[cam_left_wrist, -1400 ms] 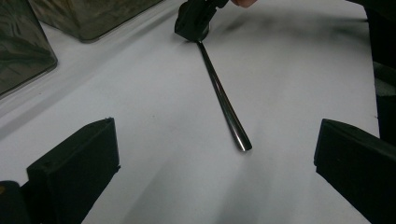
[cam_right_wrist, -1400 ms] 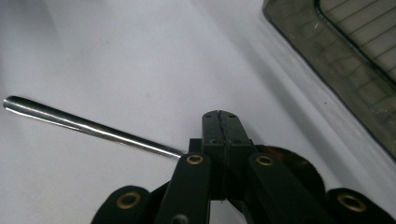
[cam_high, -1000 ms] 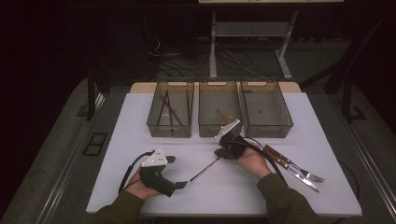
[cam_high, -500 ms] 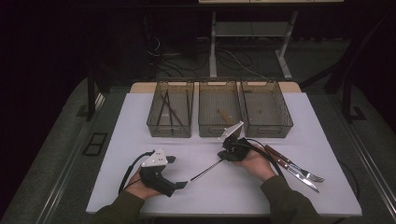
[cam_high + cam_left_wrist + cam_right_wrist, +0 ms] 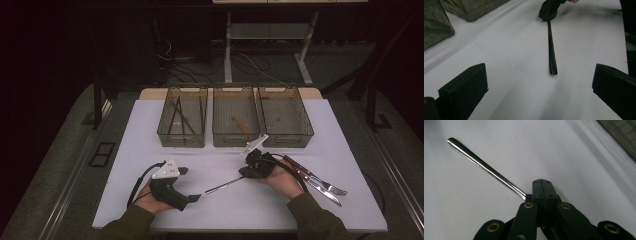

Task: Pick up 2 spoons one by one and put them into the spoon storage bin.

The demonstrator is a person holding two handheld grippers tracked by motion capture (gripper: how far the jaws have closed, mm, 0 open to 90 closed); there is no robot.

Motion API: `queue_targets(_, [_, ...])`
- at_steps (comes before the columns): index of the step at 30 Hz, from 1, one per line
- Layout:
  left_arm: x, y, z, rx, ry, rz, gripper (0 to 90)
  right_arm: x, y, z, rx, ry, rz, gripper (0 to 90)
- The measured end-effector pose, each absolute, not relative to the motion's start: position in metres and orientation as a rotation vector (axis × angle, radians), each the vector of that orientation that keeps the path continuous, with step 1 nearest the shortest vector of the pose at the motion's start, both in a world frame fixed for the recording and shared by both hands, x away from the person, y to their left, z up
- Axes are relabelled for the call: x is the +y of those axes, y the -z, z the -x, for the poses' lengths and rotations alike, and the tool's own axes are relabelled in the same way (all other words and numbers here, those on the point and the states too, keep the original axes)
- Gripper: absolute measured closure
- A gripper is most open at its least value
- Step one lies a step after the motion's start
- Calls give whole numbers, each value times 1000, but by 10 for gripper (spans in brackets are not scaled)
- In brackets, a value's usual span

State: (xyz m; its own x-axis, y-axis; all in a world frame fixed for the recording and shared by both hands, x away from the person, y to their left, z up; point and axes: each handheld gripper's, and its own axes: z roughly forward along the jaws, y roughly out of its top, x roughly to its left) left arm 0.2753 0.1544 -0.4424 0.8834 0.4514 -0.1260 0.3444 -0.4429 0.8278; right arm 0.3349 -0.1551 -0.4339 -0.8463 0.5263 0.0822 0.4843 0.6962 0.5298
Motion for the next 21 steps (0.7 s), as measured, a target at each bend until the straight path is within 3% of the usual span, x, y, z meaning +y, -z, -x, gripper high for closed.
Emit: queue_targets(21, [154,442,-275,576,-138,-2077,0,-170,432,-310,2846,-902,-772,900])
